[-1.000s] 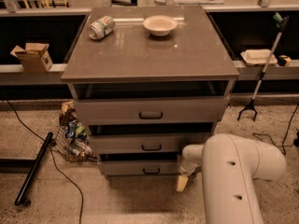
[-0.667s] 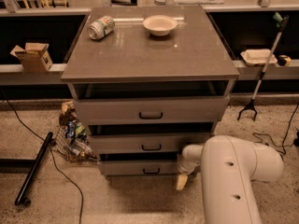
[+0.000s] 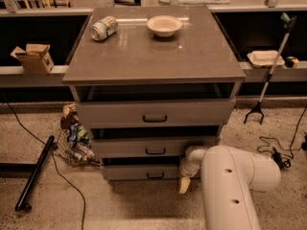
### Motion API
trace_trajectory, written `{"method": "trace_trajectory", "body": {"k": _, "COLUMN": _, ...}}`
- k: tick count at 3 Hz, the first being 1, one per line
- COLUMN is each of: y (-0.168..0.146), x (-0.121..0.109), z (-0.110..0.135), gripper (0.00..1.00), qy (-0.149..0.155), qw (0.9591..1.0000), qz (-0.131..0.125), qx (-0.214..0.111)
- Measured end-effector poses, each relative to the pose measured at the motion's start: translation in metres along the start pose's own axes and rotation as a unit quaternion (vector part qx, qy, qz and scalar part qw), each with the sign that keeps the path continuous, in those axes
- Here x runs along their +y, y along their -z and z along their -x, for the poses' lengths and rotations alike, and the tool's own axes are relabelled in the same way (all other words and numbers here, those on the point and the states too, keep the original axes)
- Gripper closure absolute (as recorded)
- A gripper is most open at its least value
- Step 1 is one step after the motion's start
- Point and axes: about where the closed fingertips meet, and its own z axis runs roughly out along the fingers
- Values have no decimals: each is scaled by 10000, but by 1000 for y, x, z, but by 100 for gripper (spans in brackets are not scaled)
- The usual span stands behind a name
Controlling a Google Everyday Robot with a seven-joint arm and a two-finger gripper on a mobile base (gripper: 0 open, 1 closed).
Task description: Open bottom drawer
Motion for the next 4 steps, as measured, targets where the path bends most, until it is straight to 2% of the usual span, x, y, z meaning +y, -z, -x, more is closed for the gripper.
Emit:
{"method": "trace_trajectory", "body": {"k": 1, "y": -8, "x": 6, "z": -2, "gripper": 18, "qy": -47, "qw": 9997, "qz": 238, "qx": 22}}
{"method": "trace_trajectory", "body": {"k": 4, "y": 19, "x": 22, "z": -6, "gripper": 87, "qy": -163, "qw": 9993, "qz": 273, "qx": 189}}
